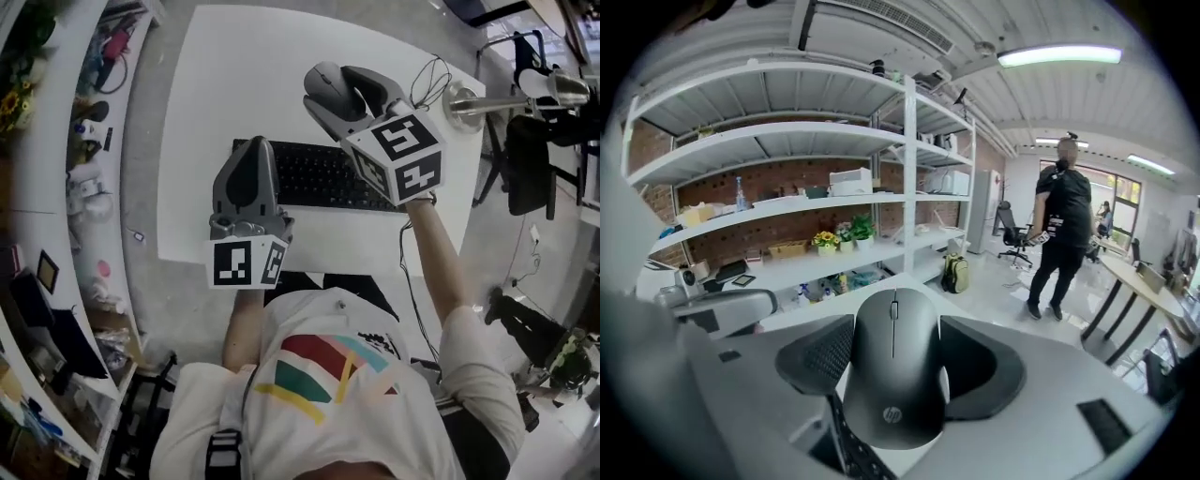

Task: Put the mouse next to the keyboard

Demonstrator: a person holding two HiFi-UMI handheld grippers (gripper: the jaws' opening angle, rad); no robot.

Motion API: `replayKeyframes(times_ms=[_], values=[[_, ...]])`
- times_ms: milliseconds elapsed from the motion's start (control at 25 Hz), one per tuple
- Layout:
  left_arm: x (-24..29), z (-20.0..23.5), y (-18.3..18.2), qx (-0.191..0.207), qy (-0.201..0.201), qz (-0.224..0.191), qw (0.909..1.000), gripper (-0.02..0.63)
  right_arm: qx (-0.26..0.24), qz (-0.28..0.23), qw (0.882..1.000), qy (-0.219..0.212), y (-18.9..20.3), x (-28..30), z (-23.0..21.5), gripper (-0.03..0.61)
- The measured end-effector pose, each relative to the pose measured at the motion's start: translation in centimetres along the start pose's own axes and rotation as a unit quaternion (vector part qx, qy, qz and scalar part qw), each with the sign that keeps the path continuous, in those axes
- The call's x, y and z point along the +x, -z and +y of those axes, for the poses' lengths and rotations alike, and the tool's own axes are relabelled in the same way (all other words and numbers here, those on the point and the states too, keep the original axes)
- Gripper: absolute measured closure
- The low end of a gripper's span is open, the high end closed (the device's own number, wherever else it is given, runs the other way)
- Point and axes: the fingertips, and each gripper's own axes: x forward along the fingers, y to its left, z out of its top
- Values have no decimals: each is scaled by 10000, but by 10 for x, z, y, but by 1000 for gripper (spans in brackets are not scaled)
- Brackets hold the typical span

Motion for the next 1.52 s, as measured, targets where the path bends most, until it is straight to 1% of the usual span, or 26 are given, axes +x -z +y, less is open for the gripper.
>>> replayKeyframes(times_ms=[80,240,400,480,640,800,880,960,1040,1160,1240,1320,1400,1520], values=[[10,-31,4,-13,170,7,9999,569,168,-36,9995,253,17,-40,-22,279],[22,-104,13,104,520,83,9986,569,604,93,9950,785,69,-128,-71,279],[35,-163,28,268,872,258,9955,569,1017,224,9855,1341,132,-203,-114,279],[43,-185,33,340,962,330,9942,569,1288,268,9799,1497,163,-229,-130,279],[56,-210,34,532,1026,297,9929,569,1670,380,9699,1730,217,-256,-152,279],[66,-218,52,732,925,432,9921,569,2029,595,9600,1837,271,-259,-162,279],[70,-224,58,825,952,499,9908,569,2285,675,9522,1910,292,-256,-168,279],[70,-237,57,881,1091,558,9886,569,2601,712,9425,1973,307,-260,-171,279],[66,-257,53,888,1225,638,9864,569,2790,824,9348,2038,317,-273,-171,279],[58,-281,37,875,1367,767,9838,569,2860,1032,9290,2108,315,-291,-173,279],[55,-287,26,859,1462,853,9818,569,3001,1038,9253,2071,308,-295,-174,279],[56,-286,24,892,1472,904,9809,569,3114,1038,9210,2098,310,-295,-175,279],[58,-282,29,958,1387,904,9815,569,3085,1056,9197,2188,318,-293,-178,279],[62,-275,41,1002,1305,938,9819,569,2788,1171,9244,2326,331,-285,-178,279]])
